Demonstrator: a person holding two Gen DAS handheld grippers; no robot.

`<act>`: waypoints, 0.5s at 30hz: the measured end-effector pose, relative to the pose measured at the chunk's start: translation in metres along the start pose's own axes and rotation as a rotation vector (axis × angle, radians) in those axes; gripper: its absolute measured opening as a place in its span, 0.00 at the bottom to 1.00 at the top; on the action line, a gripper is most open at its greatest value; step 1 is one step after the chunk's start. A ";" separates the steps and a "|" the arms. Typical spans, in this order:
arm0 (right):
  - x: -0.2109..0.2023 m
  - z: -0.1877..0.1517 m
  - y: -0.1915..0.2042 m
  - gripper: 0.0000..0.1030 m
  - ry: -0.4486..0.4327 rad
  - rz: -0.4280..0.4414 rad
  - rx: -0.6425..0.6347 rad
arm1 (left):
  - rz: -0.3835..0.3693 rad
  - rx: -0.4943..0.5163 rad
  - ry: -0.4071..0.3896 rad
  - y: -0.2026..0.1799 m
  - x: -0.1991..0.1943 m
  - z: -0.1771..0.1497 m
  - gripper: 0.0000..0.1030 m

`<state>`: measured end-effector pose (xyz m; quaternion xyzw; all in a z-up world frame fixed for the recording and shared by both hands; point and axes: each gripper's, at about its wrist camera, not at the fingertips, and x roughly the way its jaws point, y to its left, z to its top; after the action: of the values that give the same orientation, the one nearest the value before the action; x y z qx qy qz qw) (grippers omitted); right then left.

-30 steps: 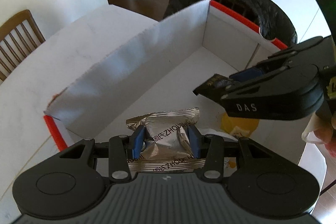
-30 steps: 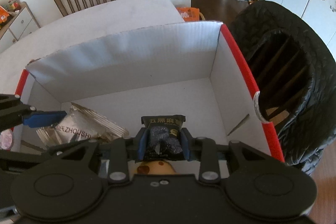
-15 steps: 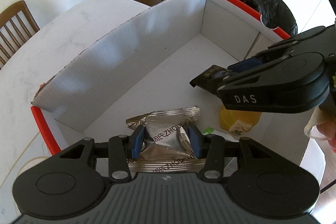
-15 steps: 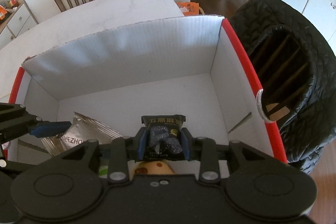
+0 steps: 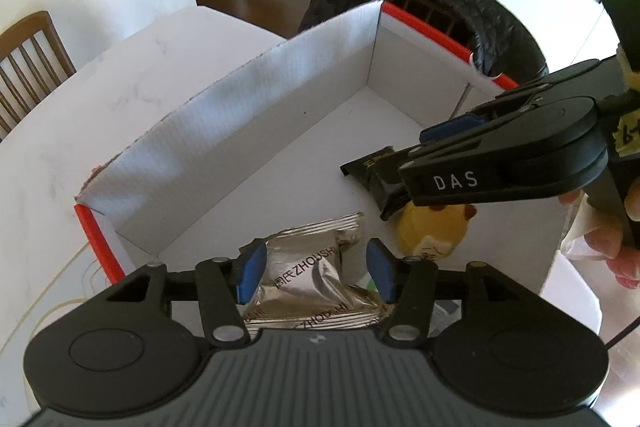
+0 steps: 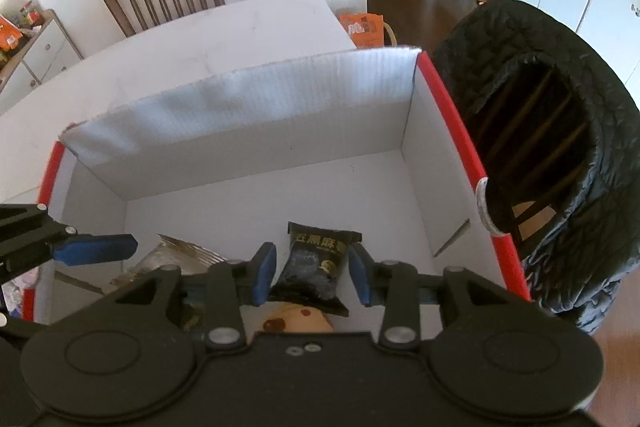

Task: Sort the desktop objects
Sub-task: 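Open both grippers to drop the packets into the box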

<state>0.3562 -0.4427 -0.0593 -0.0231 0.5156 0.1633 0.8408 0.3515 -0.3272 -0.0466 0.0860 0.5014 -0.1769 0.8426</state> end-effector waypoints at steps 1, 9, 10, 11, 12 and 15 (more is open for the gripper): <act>-0.003 0.000 0.000 0.39 -0.005 0.003 -0.001 | -0.006 -0.002 -0.006 0.000 -0.003 0.000 0.52; -0.027 -0.004 0.006 0.40 -0.037 0.038 -0.012 | -0.034 -0.029 -0.052 0.000 -0.029 -0.008 0.52; -0.031 -0.004 0.007 0.40 -0.042 0.042 -0.012 | -0.039 -0.028 -0.061 0.000 -0.032 -0.010 0.52; -0.035 -0.004 0.007 0.40 -0.048 0.048 -0.011 | -0.044 -0.028 -0.070 0.000 -0.036 -0.012 0.52; -0.039 -0.004 0.009 0.40 -0.054 0.051 -0.013 | -0.047 -0.030 -0.076 0.000 -0.040 -0.012 0.52; -0.051 -0.008 0.014 0.41 -0.076 0.058 -0.018 | -0.061 -0.038 -0.097 0.001 -0.052 -0.019 0.52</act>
<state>0.3241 -0.4440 -0.0163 -0.0096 0.4823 0.1928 0.8545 0.3141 -0.3092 -0.0102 0.0459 0.4655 -0.1967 0.8617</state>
